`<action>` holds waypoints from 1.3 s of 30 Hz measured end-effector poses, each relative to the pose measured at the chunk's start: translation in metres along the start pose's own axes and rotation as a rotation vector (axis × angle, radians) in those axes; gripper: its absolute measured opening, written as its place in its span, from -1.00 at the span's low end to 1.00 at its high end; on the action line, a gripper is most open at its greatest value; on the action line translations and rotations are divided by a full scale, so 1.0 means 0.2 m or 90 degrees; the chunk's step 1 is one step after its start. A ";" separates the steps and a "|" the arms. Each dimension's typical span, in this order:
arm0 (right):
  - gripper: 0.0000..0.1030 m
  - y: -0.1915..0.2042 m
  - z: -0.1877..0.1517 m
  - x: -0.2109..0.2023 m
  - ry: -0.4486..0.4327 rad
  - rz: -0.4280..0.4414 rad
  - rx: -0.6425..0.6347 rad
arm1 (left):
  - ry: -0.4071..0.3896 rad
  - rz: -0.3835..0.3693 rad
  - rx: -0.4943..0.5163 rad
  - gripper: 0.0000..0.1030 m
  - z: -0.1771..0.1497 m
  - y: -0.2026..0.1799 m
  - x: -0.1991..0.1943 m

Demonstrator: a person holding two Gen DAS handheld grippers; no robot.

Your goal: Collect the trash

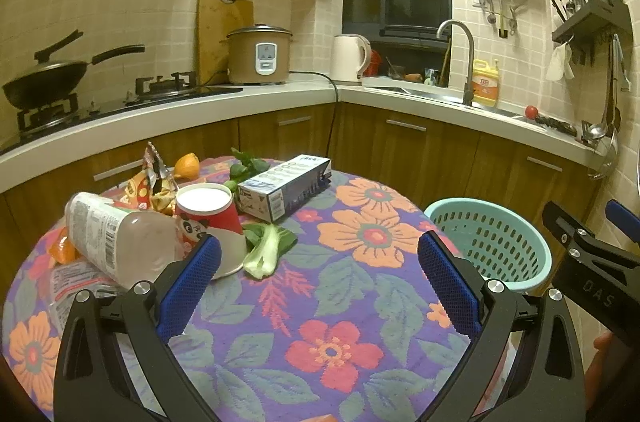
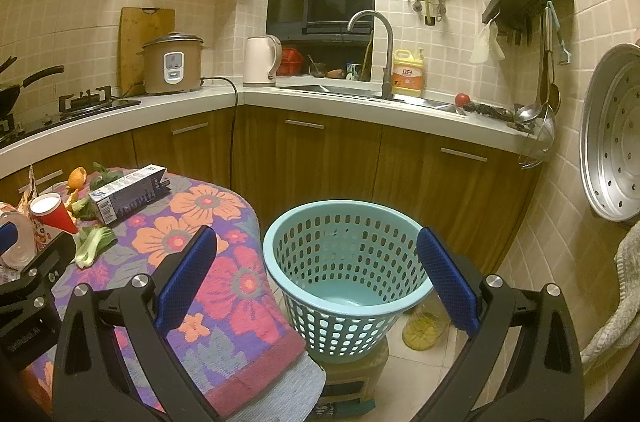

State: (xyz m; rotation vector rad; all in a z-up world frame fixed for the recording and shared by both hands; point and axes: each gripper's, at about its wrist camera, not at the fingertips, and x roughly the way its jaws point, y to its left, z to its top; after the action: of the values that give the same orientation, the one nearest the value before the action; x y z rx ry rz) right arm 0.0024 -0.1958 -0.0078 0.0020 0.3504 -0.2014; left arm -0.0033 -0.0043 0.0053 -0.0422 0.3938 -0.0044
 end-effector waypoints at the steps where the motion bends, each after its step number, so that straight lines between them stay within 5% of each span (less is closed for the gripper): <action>1: 0.85 0.01 0.00 0.00 0.000 0.000 -0.001 | 0.000 0.000 -0.001 0.86 0.00 0.00 0.00; 39: 0.85 0.01 0.00 -0.01 -0.002 0.000 -0.002 | -0.001 -0.007 0.009 0.86 -0.01 -0.02 0.00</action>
State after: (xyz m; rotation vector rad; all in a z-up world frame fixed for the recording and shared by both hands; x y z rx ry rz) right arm 0.0013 -0.1943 -0.0077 -0.0013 0.3469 -0.2017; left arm -0.0038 -0.0074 0.0036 -0.0303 0.3925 -0.0173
